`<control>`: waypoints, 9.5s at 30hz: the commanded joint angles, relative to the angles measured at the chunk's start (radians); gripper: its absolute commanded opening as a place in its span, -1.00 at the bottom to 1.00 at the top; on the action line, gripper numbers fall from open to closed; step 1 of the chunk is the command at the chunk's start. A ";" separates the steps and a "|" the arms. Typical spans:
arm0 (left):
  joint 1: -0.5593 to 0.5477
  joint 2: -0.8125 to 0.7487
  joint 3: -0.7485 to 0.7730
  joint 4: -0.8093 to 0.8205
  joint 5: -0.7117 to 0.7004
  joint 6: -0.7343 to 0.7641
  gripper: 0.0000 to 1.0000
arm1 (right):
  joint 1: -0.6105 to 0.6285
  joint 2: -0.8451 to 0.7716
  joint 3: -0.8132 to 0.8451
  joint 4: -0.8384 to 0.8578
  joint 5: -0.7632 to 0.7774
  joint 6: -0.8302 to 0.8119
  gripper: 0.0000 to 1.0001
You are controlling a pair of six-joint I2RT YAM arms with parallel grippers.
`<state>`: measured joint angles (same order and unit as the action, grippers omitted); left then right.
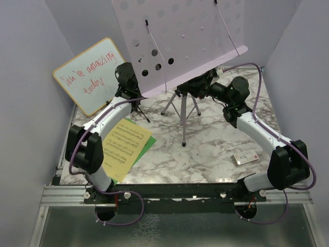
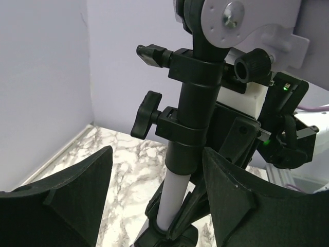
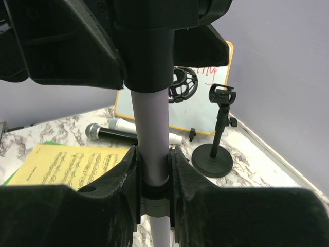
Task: Pack up the instrument practice props
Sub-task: Close the music stand at the center of the board, then place the music stand at the center of the board.
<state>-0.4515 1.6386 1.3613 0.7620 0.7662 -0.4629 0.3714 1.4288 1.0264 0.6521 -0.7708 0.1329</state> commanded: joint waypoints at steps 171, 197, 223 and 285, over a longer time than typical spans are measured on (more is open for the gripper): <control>-0.148 -0.151 -0.211 -0.073 -0.542 -0.147 -1.00 | 0.311 0.261 -0.191 0.497 0.872 -0.097 0.45; -0.314 -0.155 -0.151 -0.095 -0.412 -0.219 -1.00 | 0.311 -0.170 -0.389 0.107 0.745 0.148 -0.22; -0.368 -0.106 -0.266 -0.095 -0.538 -0.525 -1.00 | 0.313 -0.522 -0.499 -0.274 0.767 0.565 -0.99; -0.270 0.148 -0.647 0.201 -0.649 -0.768 0.13 | 0.313 -0.252 -0.673 -0.423 1.051 0.623 -0.99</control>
<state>-0.7540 1.8977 0.7860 0.9382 0.1585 -1.2610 0.6918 1.1614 0.2848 0.2321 0.2169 0.8284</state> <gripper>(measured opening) 0.547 0.519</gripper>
